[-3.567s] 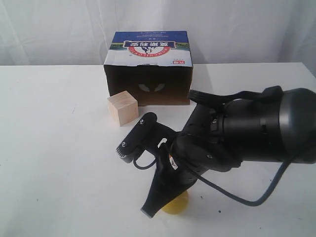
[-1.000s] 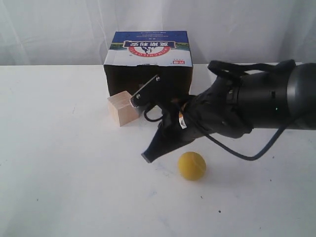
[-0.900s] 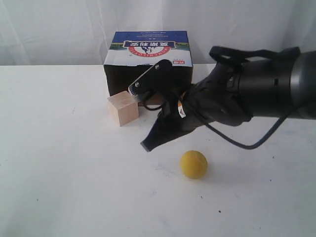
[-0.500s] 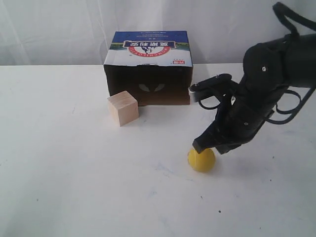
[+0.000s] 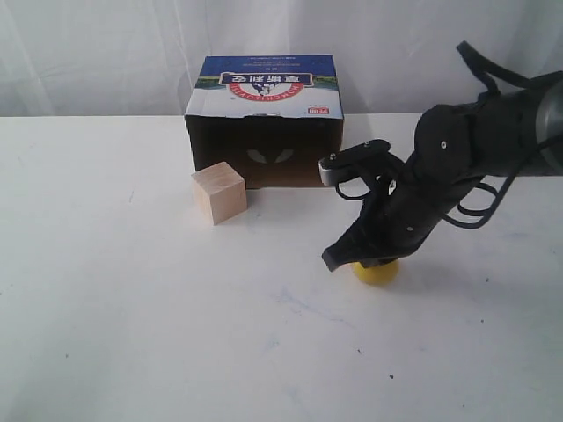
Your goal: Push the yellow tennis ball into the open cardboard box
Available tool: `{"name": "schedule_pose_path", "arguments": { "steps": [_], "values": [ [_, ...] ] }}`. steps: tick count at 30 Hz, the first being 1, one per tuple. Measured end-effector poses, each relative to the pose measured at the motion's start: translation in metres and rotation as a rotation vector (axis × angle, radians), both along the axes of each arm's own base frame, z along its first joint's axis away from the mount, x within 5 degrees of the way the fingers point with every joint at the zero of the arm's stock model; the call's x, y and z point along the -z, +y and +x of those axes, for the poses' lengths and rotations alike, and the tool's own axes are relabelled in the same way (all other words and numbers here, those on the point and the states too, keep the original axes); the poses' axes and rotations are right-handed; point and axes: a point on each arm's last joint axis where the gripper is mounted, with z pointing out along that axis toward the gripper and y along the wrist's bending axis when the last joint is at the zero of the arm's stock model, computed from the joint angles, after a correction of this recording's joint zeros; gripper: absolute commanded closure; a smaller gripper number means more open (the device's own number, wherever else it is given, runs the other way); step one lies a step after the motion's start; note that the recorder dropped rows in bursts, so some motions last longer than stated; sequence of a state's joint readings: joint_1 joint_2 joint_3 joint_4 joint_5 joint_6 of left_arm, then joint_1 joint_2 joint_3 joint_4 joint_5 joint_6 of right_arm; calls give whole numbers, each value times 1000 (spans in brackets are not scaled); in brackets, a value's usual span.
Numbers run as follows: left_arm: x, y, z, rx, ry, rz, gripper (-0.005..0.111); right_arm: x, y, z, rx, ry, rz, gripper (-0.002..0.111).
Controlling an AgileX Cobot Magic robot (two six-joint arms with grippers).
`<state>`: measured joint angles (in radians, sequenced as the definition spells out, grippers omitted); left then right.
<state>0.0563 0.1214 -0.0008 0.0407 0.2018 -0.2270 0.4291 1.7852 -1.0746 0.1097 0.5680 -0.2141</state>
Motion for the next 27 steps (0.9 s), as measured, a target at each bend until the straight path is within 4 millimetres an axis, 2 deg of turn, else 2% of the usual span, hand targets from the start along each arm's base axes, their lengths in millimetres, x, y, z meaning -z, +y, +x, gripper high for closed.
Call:
{"name": "schedule_pose_path", "arguments": {
  "steps": [11, 18, 22, 27],
  "values": [
    [0, 0, 0, 0, 0, 0, 107, 7, 3, 18, 15, -138, -1, 108],
    [0, 0, 0, 0, 0, 0, 107, 4, 6, 26, 9, -186, 13, 108],
    [0, 0, 0, 0, 0, 0, 107, -5, 8, 32, 9, -204, 19, 108],
    [0, 0, 0, 0, 0, 0, 107, -42, 6, 43, 38, -316, 72, 108]
  ]
}}
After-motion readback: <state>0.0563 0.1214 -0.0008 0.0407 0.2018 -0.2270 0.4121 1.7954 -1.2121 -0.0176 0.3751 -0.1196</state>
